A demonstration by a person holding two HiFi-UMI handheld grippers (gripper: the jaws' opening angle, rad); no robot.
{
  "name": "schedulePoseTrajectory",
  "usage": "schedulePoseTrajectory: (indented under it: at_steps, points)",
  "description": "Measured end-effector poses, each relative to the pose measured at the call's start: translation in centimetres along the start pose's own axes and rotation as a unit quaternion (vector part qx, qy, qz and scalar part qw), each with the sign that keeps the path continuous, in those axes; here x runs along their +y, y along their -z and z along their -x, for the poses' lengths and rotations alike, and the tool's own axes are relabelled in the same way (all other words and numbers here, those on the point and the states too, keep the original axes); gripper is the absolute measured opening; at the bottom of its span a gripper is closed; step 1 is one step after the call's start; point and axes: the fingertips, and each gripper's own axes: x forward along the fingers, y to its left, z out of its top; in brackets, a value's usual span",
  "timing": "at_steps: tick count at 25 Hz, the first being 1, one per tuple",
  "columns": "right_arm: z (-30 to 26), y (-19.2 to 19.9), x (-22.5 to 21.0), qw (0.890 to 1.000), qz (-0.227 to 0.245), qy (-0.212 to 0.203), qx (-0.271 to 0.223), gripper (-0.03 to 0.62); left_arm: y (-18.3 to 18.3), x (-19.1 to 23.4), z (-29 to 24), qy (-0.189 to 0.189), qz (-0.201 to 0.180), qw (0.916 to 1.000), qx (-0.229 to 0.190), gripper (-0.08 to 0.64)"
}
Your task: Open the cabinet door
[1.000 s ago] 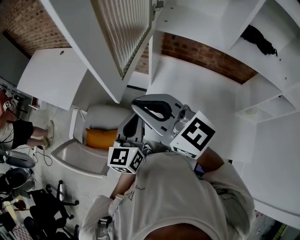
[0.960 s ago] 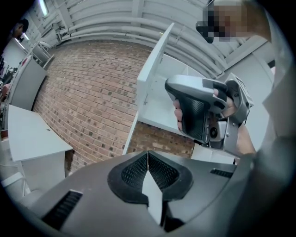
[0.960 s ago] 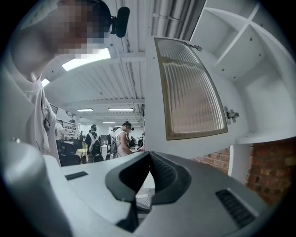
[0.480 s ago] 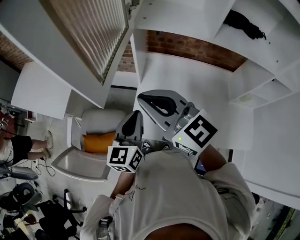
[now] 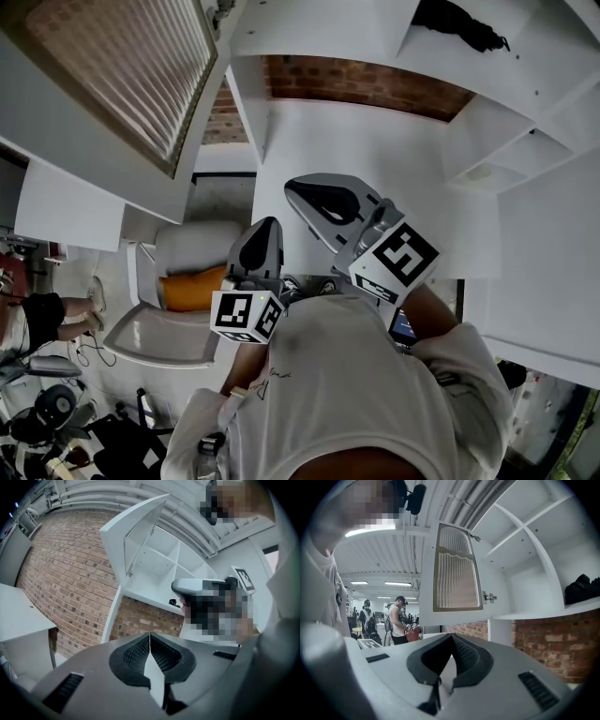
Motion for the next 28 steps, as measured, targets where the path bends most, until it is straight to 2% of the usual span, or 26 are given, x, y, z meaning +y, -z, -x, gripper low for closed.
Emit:
schedulePoseTrajectory:
  at_steps: [15,28]
  points:
    - [4.4,2.9,-2.9,0.996,-0.040,0.077,0.029,0.023,0.4,-1.8,-1.1,0.036,-0.002,0.9993,0.011,0.017]
    - [8.3,6.6,-5.8,0.983,-0.077,0.151,0.066,0.023,0.6,-2.6,-2.8,0.062,-0.008,0.9979,0.020,0.017]
